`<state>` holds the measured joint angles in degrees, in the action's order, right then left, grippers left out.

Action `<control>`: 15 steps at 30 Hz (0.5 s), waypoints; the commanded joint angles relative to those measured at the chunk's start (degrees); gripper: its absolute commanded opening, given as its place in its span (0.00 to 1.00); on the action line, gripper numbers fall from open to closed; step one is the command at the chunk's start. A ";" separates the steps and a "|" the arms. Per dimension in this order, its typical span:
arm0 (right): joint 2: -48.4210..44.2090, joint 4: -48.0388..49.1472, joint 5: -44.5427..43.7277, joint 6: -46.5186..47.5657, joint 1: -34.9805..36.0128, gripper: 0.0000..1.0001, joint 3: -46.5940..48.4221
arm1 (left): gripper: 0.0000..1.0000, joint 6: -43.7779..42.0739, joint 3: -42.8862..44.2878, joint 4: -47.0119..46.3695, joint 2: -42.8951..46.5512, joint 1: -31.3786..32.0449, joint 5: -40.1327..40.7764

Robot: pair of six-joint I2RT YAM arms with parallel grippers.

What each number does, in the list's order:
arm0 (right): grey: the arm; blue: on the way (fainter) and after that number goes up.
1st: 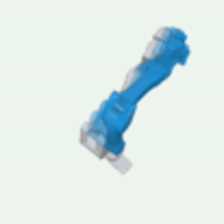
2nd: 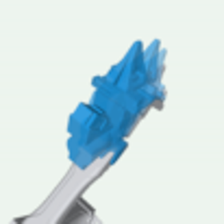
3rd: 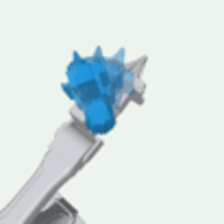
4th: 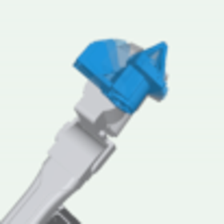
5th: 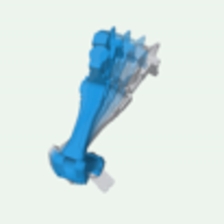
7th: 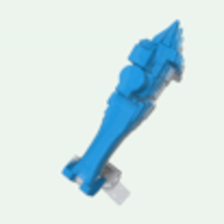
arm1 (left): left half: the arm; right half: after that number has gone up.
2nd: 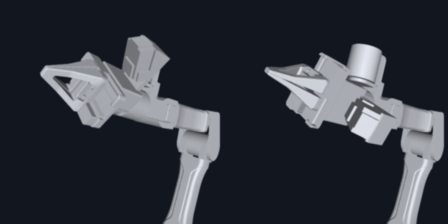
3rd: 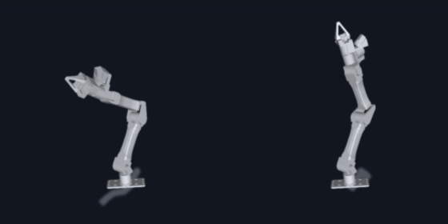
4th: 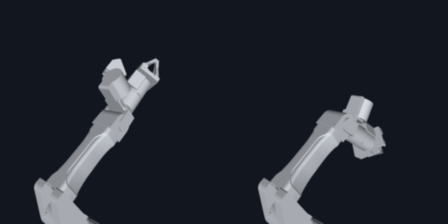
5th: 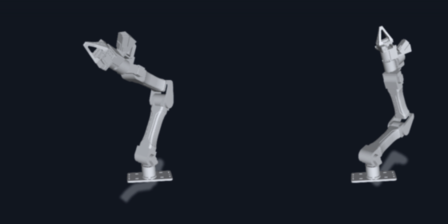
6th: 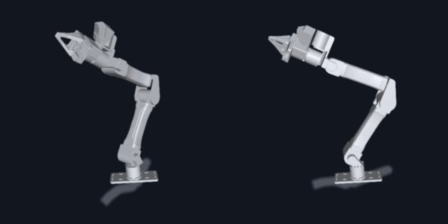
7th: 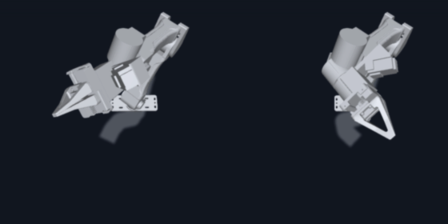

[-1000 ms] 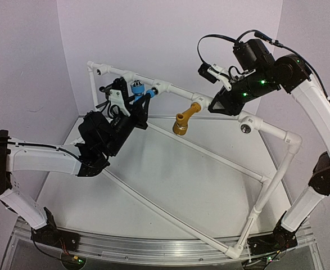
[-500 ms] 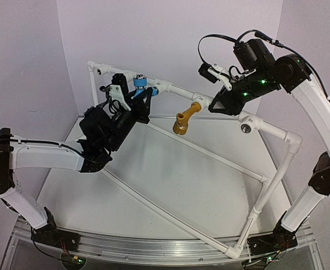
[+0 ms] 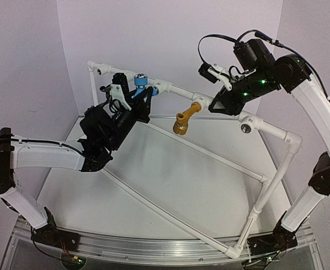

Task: Install the water faucets

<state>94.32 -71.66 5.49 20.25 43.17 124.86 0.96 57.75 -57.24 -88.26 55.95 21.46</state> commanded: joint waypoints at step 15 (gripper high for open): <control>0.17 0.50 5.59 0.08 1.39 0.00 -1.22 | 0.11 6.51 -0.95 6.27 -2.30 0.38 2.28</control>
<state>94.32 -71.60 4.99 20.13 43.07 124.79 4.63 55.69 -59.83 -89.45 56.47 23.30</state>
